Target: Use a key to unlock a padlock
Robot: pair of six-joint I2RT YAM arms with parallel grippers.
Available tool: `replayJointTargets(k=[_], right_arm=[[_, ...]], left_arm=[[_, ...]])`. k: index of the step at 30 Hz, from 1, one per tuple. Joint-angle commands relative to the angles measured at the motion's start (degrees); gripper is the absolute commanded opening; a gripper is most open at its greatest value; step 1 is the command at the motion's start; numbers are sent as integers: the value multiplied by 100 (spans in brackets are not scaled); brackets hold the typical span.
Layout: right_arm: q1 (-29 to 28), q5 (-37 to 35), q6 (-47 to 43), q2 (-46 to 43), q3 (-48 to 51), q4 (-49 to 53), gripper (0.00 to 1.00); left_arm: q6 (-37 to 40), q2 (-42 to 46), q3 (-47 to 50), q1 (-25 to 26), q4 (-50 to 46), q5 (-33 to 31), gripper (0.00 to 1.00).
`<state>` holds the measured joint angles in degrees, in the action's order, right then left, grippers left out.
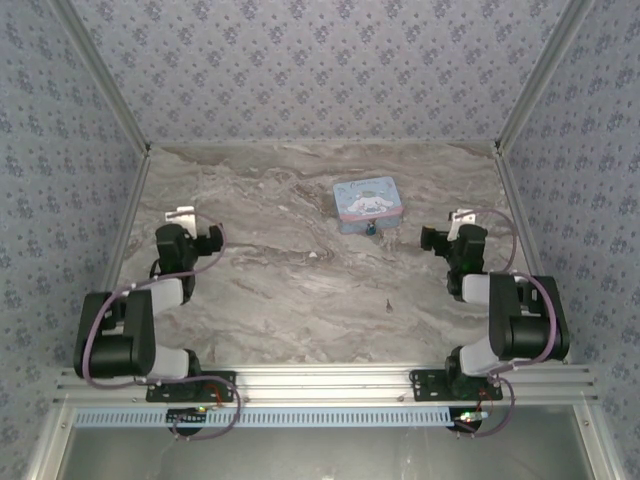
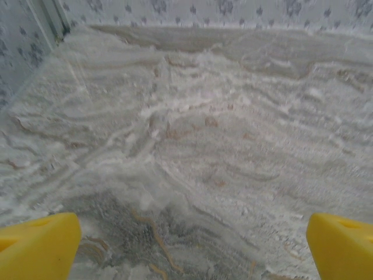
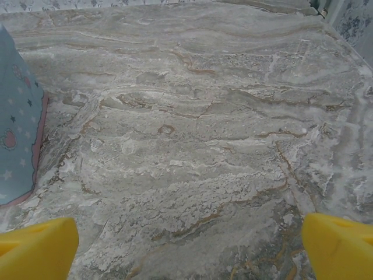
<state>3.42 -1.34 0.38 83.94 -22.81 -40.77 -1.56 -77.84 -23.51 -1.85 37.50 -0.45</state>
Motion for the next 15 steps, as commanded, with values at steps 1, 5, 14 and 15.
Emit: replayJointTargets(k=[1, 5, 14, 15], right_arm=[[38, 124, 19, -455, -299, 640, 100], [20, 160, 207, -1088, -490, 1351, 100], [-297, 768, 1667, -2154, -1644, 4275, 100], [-357, 864, 1796, -2182, -1736, 4503, 100]], left_arm=[[-158, 615, -211, 29, -436, -27, 99], [-740, 1192, -649, 76, -1415, 94, 99], [-2362, 1069, -2194, 239, -4065, 1027, 99], [-2419, 1046, -2218, 333, -4066, 1118, 99]])
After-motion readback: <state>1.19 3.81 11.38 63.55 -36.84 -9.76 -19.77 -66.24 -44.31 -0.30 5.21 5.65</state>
